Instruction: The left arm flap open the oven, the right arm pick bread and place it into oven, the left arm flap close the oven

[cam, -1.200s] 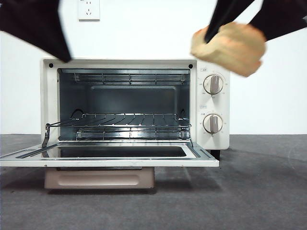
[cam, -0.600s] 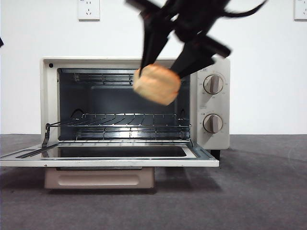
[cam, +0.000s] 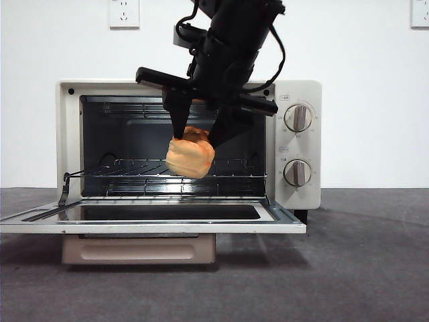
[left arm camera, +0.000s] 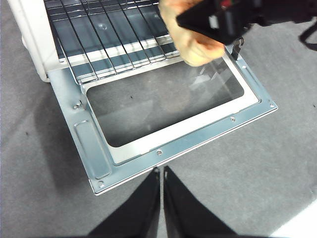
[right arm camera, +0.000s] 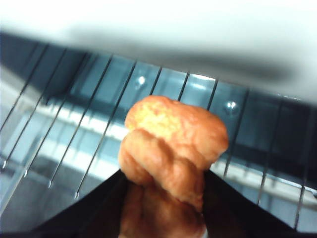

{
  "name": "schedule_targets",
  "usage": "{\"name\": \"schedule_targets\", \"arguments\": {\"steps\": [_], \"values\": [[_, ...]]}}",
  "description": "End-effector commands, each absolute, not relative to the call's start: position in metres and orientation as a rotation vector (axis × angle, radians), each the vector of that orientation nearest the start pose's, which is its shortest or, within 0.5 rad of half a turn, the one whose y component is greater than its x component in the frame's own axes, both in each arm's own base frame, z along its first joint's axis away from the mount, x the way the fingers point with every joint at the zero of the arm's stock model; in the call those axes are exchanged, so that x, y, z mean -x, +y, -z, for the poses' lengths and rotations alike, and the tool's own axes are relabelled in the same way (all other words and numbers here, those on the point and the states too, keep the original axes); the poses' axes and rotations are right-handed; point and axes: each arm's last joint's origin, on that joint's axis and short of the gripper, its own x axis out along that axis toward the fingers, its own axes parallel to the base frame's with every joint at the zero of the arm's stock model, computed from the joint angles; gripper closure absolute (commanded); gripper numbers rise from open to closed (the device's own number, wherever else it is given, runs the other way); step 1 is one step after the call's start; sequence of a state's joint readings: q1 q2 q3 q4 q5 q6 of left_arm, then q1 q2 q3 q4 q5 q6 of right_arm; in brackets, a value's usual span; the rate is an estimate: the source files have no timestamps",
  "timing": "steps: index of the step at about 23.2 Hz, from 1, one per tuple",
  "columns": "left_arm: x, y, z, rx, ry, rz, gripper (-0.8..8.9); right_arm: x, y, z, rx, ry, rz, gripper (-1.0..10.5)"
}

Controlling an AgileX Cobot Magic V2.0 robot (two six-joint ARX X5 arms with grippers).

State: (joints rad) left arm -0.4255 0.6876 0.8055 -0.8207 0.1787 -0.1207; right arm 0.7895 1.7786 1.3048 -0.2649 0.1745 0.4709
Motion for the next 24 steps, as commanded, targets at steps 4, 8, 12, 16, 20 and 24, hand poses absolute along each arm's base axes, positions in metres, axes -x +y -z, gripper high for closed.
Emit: {"name": "schedule_targets", "arguments": {"steps": [4,8,12,16,20,24], "values": [[-0.113,-0.0572,-0.2986,0.012,0.734,0.54,7.97,-0.2871,0.2784,-0.2405,-0.123,0.718,-0.352,7.4],[-0.113,-0.0572,-0.2986,0.012,0.734,0.54,7.97,-0.2884,0.2756,-0.2378,-0.113,0.738,-0.339,6.3],[-0.1129,-0.0572,-0.2984,0.012,0.736,0.54,7.97,-0.288,0.2753,-0.2371,-0.108,0.745,-0.336,6.2],[-0.1126,-0.057,-0.2981,0.011,0.741,0.539,7.97,-0.2879,0.2751,-0.2369,-0.106,0.747,-0.335,5.9],[-0.1126,-0.057,-0.2981,0.011,0.741,0.539,7.97,-0.2879,0.2751,-0.2372,-0.106,0.747,-0.336,5.4],[-0.1127,-0.0571,-0.298,0.011,0.741,0.539,7.97,-0.2853,0.2745,-0.2407,-0.105,0.749,-0.343,5.4]]}}
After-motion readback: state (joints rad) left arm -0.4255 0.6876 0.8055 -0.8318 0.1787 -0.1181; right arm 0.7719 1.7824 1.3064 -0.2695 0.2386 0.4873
